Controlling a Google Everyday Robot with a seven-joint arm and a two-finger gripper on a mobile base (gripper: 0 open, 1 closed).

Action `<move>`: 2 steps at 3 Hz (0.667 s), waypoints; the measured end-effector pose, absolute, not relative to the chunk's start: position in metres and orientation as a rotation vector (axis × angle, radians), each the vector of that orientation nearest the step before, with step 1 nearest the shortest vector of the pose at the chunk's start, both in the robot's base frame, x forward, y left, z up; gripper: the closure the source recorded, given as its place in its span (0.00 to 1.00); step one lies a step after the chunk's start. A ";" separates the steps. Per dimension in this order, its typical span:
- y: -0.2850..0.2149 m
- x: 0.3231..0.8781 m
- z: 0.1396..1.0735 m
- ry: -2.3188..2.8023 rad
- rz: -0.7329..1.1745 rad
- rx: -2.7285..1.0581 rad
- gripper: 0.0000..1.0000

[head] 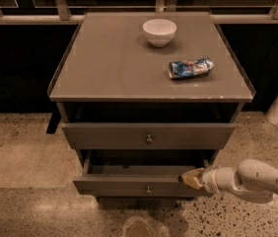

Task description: Open middle drawer

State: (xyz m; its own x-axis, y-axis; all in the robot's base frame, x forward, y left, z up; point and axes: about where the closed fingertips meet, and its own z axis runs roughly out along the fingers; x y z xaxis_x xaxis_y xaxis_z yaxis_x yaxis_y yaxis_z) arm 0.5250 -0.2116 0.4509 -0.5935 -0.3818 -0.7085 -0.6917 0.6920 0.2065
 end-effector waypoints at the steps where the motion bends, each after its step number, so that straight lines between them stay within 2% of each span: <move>1: -0.210 0.534 0.454 2.247 0.602 -0.816 1.00; 2: -0.206 0.562 0.466 2.205 0.557 -0.828 1.00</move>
Offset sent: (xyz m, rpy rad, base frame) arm 0.0725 0.0057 0.0336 -0.0452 -0.1423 -0.0187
